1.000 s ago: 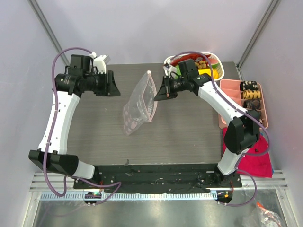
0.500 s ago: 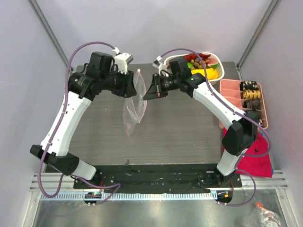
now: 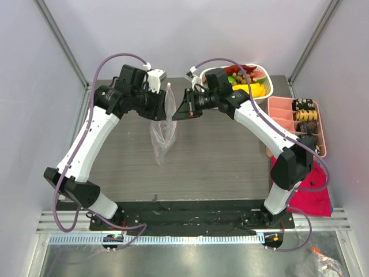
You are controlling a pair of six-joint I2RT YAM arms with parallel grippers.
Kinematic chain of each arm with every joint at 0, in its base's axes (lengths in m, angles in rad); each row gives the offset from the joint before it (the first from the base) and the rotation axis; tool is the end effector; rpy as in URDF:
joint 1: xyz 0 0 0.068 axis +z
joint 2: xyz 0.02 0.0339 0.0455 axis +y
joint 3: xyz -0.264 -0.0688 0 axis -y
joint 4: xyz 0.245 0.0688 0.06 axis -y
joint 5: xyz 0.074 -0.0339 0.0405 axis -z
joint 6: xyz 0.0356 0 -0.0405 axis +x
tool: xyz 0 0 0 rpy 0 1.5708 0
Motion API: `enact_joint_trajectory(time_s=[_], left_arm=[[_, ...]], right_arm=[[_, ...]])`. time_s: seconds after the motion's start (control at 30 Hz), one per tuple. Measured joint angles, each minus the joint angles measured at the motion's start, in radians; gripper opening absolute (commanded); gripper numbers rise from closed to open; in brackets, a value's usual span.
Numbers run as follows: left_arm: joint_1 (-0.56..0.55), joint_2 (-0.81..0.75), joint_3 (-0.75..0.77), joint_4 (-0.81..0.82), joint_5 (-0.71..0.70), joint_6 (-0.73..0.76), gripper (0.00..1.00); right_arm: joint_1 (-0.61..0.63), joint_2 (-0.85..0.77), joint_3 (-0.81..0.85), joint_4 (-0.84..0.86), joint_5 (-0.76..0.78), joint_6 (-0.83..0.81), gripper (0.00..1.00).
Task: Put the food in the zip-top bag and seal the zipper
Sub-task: Open the zipper of the food storage bag at the center of the board.
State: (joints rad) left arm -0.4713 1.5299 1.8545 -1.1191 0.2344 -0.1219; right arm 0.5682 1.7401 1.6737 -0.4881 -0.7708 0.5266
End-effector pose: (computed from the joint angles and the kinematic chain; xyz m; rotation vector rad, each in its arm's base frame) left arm 0.2621 -0.1428 0.4348 0.5325 2.3501 -0.5586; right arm 0.3217 0.2348 0.3649 -0.5541 2.2351 1.4291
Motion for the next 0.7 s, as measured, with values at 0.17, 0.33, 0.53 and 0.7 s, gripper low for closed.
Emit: enact_joint_trajectory(time_s=[0.17,0.33,0.53,0.7], left_arm=[[0.000,0.050,0.008,-0.002,-0.012,0.002,0.00],[0.035,0.060,0.016,-0.031,-0.027,0.008,0.00],[0.143,0.049,0.084,-0.108,-0.032,0.029,0.00],[0.127,0.026,0.026,-0.121,0.006,0.029,0.00]], right_arm=[[0.011,0.000,0.000,0.003,-0.002,0.000,0.01],[-0.018,-0.006,-0.022,0.004,-0.006,-0.002,0.01],[-0.174,0.002,-0.058,-0.029,-0.013,-0.024,0.01],[-0.193,0.054,-0.058,-0.036,-0.043,-0.055,0.11]])
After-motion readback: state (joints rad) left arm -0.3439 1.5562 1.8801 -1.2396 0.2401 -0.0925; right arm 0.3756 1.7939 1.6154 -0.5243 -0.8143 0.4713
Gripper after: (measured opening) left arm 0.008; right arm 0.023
